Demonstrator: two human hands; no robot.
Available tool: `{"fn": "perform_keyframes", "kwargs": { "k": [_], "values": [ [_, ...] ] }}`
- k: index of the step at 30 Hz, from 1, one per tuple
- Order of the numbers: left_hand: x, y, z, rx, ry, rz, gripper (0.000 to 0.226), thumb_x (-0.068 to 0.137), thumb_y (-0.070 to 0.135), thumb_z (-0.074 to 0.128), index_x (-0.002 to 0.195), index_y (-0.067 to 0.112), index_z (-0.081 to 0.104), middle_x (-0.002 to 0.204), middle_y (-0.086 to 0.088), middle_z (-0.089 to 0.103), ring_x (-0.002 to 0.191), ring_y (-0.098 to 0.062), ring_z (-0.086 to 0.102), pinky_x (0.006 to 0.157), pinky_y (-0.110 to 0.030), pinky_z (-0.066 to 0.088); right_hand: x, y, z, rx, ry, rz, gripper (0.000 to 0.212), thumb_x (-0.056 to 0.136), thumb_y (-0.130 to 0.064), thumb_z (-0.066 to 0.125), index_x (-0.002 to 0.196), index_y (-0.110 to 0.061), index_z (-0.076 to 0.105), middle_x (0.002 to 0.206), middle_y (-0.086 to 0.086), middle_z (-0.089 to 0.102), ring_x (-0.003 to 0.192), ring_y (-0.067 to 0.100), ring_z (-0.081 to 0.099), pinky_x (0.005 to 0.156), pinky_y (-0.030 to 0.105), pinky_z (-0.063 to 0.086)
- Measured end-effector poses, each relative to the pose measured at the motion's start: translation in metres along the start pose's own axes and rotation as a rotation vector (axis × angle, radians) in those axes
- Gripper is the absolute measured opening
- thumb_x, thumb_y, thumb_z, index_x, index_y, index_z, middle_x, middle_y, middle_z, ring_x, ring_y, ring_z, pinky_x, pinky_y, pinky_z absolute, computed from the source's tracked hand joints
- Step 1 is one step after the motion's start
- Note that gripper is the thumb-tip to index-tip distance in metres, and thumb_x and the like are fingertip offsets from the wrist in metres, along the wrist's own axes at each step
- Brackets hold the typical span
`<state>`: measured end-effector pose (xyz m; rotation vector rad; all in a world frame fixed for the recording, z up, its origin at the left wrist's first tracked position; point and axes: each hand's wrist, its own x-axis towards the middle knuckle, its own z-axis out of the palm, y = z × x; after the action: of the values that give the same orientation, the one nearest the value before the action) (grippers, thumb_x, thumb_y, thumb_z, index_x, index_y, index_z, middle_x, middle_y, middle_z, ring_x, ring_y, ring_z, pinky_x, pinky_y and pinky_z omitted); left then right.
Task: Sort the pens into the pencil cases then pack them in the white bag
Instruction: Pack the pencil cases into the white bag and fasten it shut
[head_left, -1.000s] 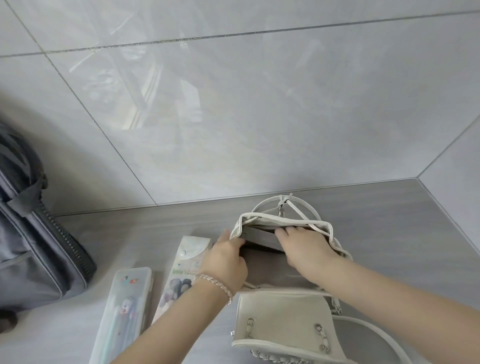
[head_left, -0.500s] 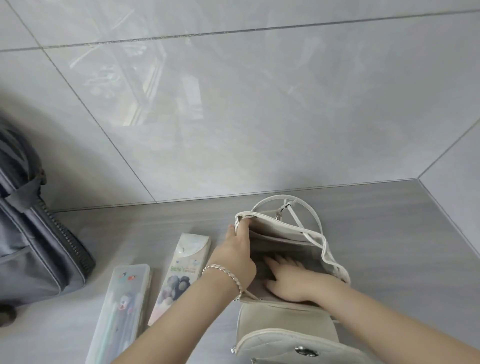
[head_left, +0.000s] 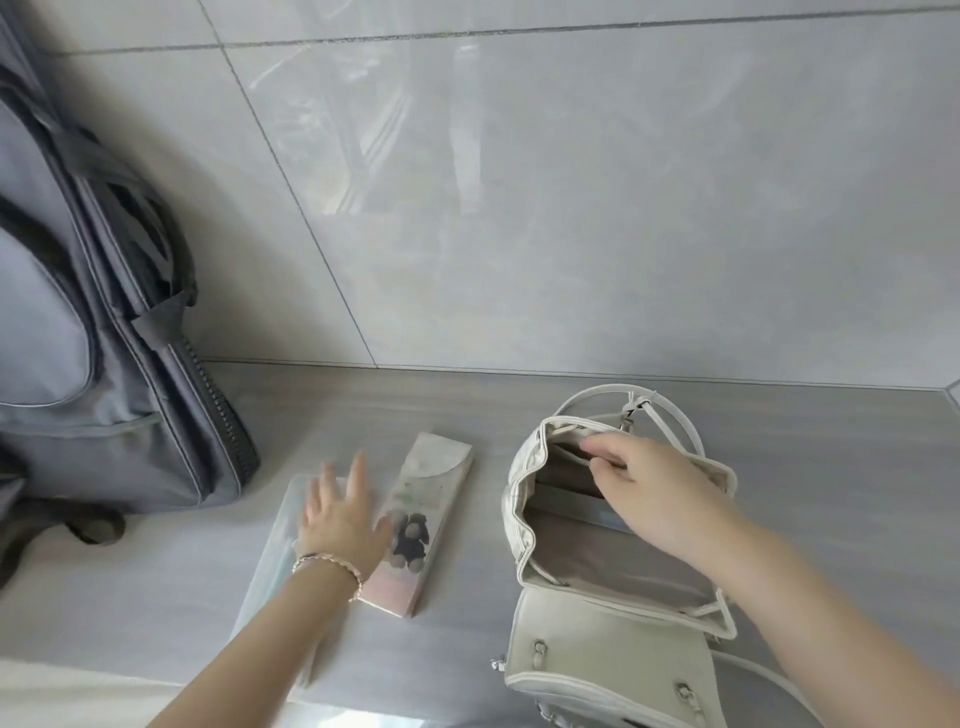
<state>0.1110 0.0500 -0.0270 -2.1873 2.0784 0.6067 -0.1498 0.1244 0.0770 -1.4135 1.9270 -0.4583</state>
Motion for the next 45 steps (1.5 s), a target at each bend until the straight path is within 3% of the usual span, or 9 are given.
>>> {"fn": "perform_keyframes", "kwargs": {
  "k": [8, 18, 22, 26, 31, 33, 36, 41, 45],
  "values": [
    [-0.002, -0.031, -0.009, 0.009, -0.087, -0.339, 0.094, 0.072, 0.035, 0.070, 0.144, 0.037, 0.009, 0.129, -0.015, 0.031, 0.118, -0.034, 0.035, 0.097, -0.045, 0.039, 0.002, 0.004, 0.004, 0.015, -0.012, -0.043, 0.031, 0.095, -0.020, 0.044, 0.124, -0.023, 0.055, 0.129, -0.013, 0.056, 0.119, 0.003, 0.051, 0.090, 0.011, 0.031],
    [-0.055, 0.115, -0.114, -0.797, 0.052, 0.213, 0.128, 0.042, 0.064, 0.065, 0.145, 0.035, -0.005, 0.148, -0.005, 0.030, 0.120, -0.009, 0.042, 0.103, -0.031, 0.037, 0.003, 0.002, -0.001, 0.345, -0.114, -0.074, 0.079, 0.076, -0.078, 0.024, 0.123, -0.024, 0.057, 0.124, -0.012, 0.061, 0.120, 0.002, 0.051, 0.109, 0.030, 0.034],
    [-0.070, 0.164, -0.088, -0.760, -0.101, 0.222, 0.129, 0.055, 0.059, 0.071, 0.145, 0.029, -0.016, 0.145, -0.008, 0.026, 0.127, -0.024, 0.043, 0.101, -0.027, 0.034, -0.004, 0.011, -0.014, 0.785, -0.197, -0.103, 0.058, 0.069, -0.068, 0.058, 0.105, -0.024, 0.064, 0.093, -0.013, 0.072, 0.092, -0.004, 0.066, 0.076, 0.010, 0.049],
    [-0.081, 0.186, -0.064, -0.721, -0.070, 0.276, 0.126, 0.066, 0.046, 0.076, 0.144, 0.029, -0.021, 0.110, 0.002, 0.021, 0.105, -0.020, 0.047, 0.083, -0.020, 0.030, -0.005, 0.027, -0.015, 0.487, -0.123, -0.062, 0.047, 0.060, -0.030, 0.083, 0.100, -0.030, 0.057, 0.096, -0.019, 0.067, 0.089, -0.016, 0.060, 0.077, 0.008, 0.049],
    [-0.077, 0.161, -0.053, -0.831, -0.090, 0.450, 0.077, 0.079, 0.038, 0.065, 0.141, 0.033, 0.020, 0.108, 0.007, 0.049, 0.096, -0.005, 0.055, 0.078, -0.015, 0.047, -0.006, 0.046, -0.015, 0.491, 0.115, -0.096, 0.043, 0.064, -0.012, 0.082, 0.096, -0.031, 0.060, 0.086, -0.020, 0.072, 0.079, -0.008, 0.065, 0.066, 0.006, 0.048],
    [-0.064, 0.142, -0.046, -0.628, 0.143, 0.647, 0.026, 0.088, 0.016, 0.053, 0.113, 0.021, 0.055, 0.096, 0.008, 0.052, 0.089, -0.015, 0.058, 0.075, -0.027, 0.052, -0.009, 0.052, -0.012, 0.529, 0.178, -0.108, 0.042, 0.062, -0.008, 0.083, 0.090, -0.031, 0.060, 0.082, -0.022, 0.071, 0.078, -0.008, 0.065, 0.066, 0.006, 0.047],
    [-0.047, 0.122, -0.028, -0.278, 0.174, 0.824, 0.022, 0.072, 0.010, 0.039, 0.066, 0.015, 0.060, 0.115, -0.012, 0.055, 0.100, -0.042, 0.059, 0.079, -0.044, 0.051, -0.011, 0.054, -0.007, 0.551, 0.227, -0.119, 0.044, 0.059, -0.007, 0.085, 0.084, -0.031, 0.058, 0.080, -0.028, 0.069, 0.076, -0.010, 0.064, 0.065, 0.007, 0.048],
    [-0.041, 0.138, -0.018, -0.106, -0.079, 0.734, 0.053, 0.075, -0.008, 0.041, 0.113, 0.022, 0.064, 0.141, -0.018, 0.039, 0.111, -0.038, 0.055, 0.086, -0.033, 0.050, -0.016, 0.058, -0.001, 0.523, 0.273, -0.135, 0.050, 0.043, -0.038, 0.079, 0.090, -0.033, 0.063, 0.091, -0.014, 0.072, 0.088, 0.006, 0.066, 0.081, 0.028, 0.052],
    [-0.039, 0.153, -0.028, -0.204, -0.222, 0.633, 0.077, 0.070, -0.017, 0.033, 0.135, 0.024, 0.044, 0.152, -0.006, 0.027, 0.129, -0.021, 0.043, 0.083, -0.010, 0.033, -0.016, 0.065, -0.001, 0.635, 0.382, -0.143, 0.048, 0.049, -0.002, 0.086, 0.081, -0.030, 0.064, 0.077, -0.022, 0.071, 0.078, 0.000, 0.065, 0.078, 0.028, 0.052]
  ]
}}
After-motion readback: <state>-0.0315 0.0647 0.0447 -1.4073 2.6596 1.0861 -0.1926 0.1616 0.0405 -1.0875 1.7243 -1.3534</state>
